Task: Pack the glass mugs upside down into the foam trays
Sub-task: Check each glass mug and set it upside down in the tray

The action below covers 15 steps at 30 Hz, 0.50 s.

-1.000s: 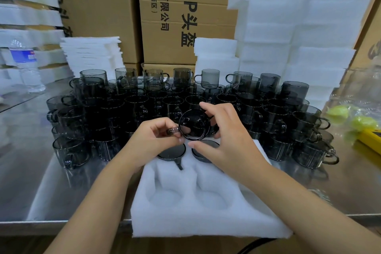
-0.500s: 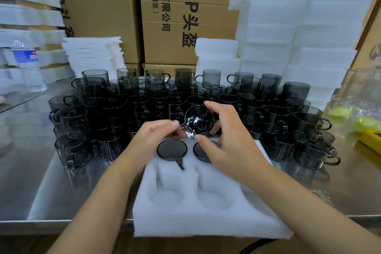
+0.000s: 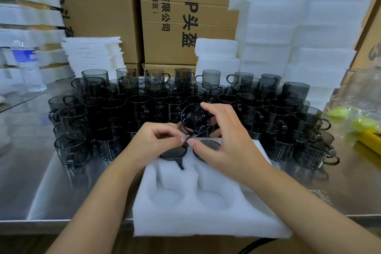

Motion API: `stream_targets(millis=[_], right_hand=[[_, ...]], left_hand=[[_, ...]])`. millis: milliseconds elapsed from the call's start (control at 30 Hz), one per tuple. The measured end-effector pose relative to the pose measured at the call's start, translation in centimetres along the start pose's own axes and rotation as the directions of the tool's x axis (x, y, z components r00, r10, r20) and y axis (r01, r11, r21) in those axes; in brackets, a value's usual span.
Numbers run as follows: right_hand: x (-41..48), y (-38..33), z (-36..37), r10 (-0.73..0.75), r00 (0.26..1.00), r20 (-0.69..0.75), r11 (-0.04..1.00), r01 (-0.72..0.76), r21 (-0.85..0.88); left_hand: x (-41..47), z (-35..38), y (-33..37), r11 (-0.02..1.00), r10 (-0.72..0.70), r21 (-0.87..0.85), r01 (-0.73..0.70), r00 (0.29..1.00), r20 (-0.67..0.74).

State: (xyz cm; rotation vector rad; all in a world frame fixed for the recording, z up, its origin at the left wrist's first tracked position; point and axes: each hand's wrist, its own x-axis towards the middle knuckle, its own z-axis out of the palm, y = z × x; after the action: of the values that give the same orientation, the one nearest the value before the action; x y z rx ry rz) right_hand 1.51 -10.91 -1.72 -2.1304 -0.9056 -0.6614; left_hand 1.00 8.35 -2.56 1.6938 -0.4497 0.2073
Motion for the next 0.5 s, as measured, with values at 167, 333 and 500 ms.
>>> stream_targets(millis=[167,333,500], right_hand=[[0.14,0.07,0.01,0.0,1.0,0.016,1.0,0.0,-0.01],[0.33,0.02,-0.01,0.01,1.0,0.004,1.0,-0.01,-0.028],[0.3,0.1,0.24,0.046,0.999,-0.012,0.999,-0.046,-0.024]], left_hand=[[-0.15,-0.03,0.24,0.998,-0.015,0.058,0.015,1.0,0.008],[-0.17,-0.02,0.45,0.997,-0.017,0.07,0.014,0.999,0.046],[-0.17,0.08,0.35,0.999,-0.036,-0.017,0.037,0.996,0.077]])
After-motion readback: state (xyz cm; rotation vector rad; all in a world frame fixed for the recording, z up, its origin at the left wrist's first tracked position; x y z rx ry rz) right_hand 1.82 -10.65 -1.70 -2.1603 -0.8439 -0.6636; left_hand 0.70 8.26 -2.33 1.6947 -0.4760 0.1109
